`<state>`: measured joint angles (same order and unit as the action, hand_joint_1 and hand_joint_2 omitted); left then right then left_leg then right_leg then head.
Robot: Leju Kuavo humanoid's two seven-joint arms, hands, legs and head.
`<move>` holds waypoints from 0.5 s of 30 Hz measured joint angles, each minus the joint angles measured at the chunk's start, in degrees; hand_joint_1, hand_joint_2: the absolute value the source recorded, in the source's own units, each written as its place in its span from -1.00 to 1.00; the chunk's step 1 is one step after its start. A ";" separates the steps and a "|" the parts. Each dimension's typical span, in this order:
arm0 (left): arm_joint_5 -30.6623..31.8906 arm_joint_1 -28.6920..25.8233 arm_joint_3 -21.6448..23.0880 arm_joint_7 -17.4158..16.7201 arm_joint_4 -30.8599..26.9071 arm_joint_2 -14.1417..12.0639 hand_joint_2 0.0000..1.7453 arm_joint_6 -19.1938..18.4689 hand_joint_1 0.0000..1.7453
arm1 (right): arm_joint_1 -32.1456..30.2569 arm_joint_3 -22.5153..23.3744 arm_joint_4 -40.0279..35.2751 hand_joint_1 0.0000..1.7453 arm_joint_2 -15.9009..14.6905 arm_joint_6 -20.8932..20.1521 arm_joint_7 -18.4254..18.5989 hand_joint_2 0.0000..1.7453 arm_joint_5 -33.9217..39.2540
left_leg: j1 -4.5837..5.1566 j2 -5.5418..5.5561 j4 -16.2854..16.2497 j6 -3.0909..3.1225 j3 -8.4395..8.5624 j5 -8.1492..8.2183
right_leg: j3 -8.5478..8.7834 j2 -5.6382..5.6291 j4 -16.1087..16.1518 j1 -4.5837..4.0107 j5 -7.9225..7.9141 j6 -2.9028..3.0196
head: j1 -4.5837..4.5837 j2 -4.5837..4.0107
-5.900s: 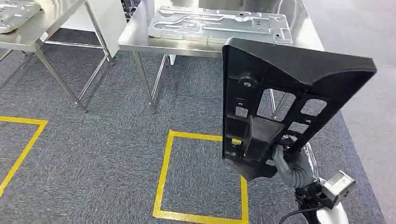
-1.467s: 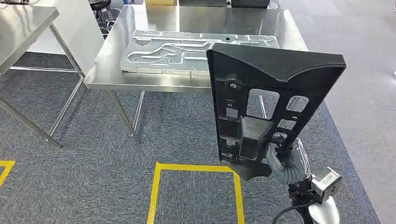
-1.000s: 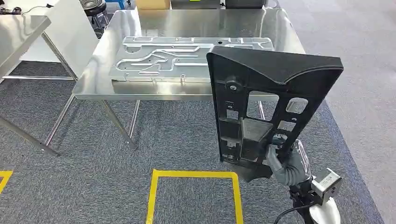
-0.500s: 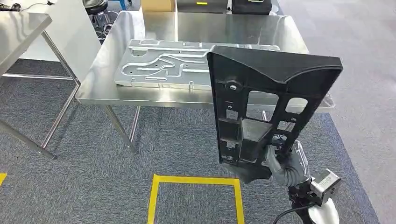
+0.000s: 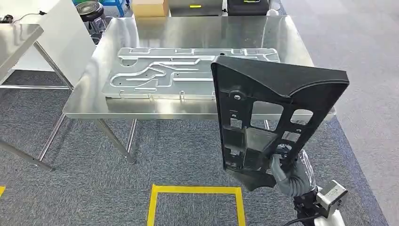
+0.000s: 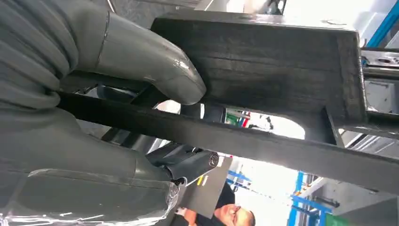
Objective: Take the parts from the cabinet and place them on the table.
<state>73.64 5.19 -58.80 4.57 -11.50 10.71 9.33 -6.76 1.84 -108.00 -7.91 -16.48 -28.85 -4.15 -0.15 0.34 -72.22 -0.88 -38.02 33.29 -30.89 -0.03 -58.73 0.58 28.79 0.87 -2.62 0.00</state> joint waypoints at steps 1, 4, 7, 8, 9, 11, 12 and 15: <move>0.02 -0.08 0.00 0.00 0.00 0.00 1.00 0.11 -1.00 | 0.05 0.00 0.00 1.00 0.00 0.00 0.07 1.00 0.02 | 0.11 0.00 4.39 0.46 1.36 -3.37 | 0.78 -0.04 0.02 -0.10 0.49 -0.05 | 0.00 0.00; 0.13 -0.49 -0.02 -0.02 0.00 -0.11 1.00 0.11 -1.00 | 0.21 0.02 0.02 1.00 0.00 0.00 0.26 1.00 0.02 | 1.00 -0.06 12.30 1.75 3.17 -5.89 | 2.05 -0.11 0.30 -0.21 1.50 -0.62 | -0.02 0.00; 0.13 -0.67 -0.02 -0.04 0.00 -0.20 1.00 0.04 -1.00 | 0.16 -0.02 -0.07 1.00 0.02 -0.02 0.37 1.00 0.02 | 0.93 0.02 13.97 2.67 4.16 -7.58 | 2.61 0.03 -0.07 -0.30 0.86 -1.83 | 0.00 0.00; 0.15 -0.64 -0.02 -0.11 0.00 -0.11 1.00 -0.02 -1.00 | 0.29 -0.04 -0.11 1.00 0.02 -0.02 0.42 1.00 0.00 | 0.38 0.04 14.88 2.93 5.57 -7.99 | 2.63 0.04 -0.49 -0.16 1.44 -1.93 | -0.02 0.00; 0.15 -0.63 -0.02 -0.20 0.00 -0.09 1.00 -0.07 -1.00 | 0.41 -0.11 -0.15 1.00 0.02 -0.04 0.39 1.00 0.02 | 0.45 0.06 15.28 3.13 6.31 -7.89 | 2.18 -0.01 -2.19 -0.07 2.24 -2.03 | 0.02 0.00; 0.15 -0.52 -0.02 -0.22 0.00 -0.09 1.00 -0.07 -1.00 | 0.85 -0.11 -0.13 1.00 0.02 -0.04 0.35 1.00 0.04 | 0.44 0.05 15.36 3.38 6.70 -7.51 | -2.64 -0.02 -9.88 0.14 5.69 -2.79 | 0.00 0.00; 0.15 -0.52 -0.02 -0.22 0.00 -0.09 1.00 -0.07 -1.00 | 0.78 -0.11 -0.11 1.00 0.02 -0.04 0.37 1.00 0.04 | 0.46 0.06 15.35 3.40 6.82 -7.22 | -5.45 -0.01 -13.77 0.30 7.31 -3.24 | 0.00 0.00; 0.00 -0.82 -0.02 -0.31 0.00 -0.09 1.00 -0.07 -1.00 | 0.73 -0.15 0.02 1.00 0.02 -0.09 0.42 1.00 0.04 | 0.32 0.18 15.32 3.14 8.00 -6.13 | -8.63 0.03 -14.01 0.75 4.63 -3.80 | 0.00 0.00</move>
<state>73.64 4.36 -58.82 4.26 -11.50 10.62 9.27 -6.03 1.68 -107.97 -7.89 -16.57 -28.44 -4.11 0.17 0.52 -56.90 2.26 -30.02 27.16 -39.52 0.00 -72.73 1.33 33.42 -2.92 -2.62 0.00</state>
